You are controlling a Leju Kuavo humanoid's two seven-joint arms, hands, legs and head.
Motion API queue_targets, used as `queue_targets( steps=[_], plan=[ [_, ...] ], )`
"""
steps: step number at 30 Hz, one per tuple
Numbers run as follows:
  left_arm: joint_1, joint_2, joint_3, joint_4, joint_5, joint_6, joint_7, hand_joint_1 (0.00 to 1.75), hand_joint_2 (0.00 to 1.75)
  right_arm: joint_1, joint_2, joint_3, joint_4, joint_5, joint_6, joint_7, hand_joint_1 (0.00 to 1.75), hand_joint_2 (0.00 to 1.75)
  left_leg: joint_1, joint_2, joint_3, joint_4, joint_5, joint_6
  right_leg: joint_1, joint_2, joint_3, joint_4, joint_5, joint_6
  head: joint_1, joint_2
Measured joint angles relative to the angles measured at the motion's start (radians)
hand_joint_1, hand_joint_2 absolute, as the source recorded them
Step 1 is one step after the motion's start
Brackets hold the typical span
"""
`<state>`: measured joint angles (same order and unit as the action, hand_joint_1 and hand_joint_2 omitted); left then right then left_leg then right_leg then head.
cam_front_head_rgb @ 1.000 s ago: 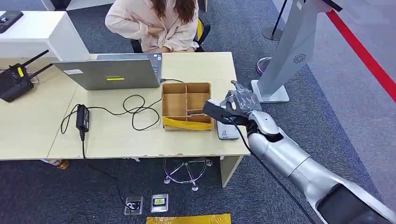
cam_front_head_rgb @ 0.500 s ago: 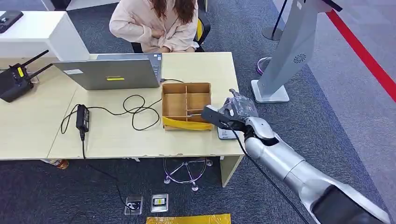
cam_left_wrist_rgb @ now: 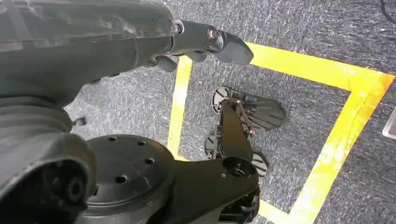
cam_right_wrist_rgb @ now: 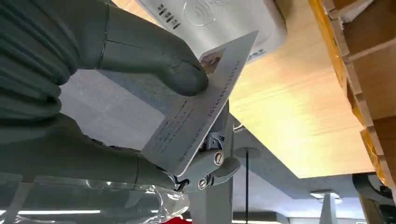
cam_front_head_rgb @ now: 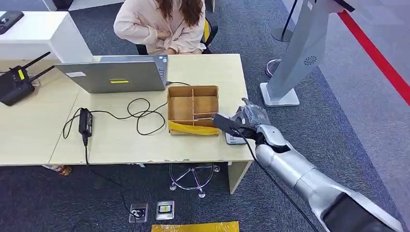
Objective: Pass the card to the sensor for recognition and then transmit it.
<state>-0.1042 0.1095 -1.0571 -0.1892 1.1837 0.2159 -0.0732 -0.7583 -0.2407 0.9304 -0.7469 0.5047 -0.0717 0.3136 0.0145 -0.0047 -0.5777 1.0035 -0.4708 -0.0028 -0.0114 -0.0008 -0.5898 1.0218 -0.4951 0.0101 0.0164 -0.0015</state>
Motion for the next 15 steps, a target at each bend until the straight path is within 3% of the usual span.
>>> queue_targets(
  steps=[15],
  plan=[
    [0.0,0.0,0.0,0.0,0.002,0.014,-0.008,0.0,0.0,0.026,0.013,0.0,0.048,-0.011,-0.003,-0.03,1.75,1.75,0.0,0.0,0.0,0.0,0.0,0.0,0.0,0.0,0.0,0.0,0.0,0.0,0.0,0.0]
  ],
)
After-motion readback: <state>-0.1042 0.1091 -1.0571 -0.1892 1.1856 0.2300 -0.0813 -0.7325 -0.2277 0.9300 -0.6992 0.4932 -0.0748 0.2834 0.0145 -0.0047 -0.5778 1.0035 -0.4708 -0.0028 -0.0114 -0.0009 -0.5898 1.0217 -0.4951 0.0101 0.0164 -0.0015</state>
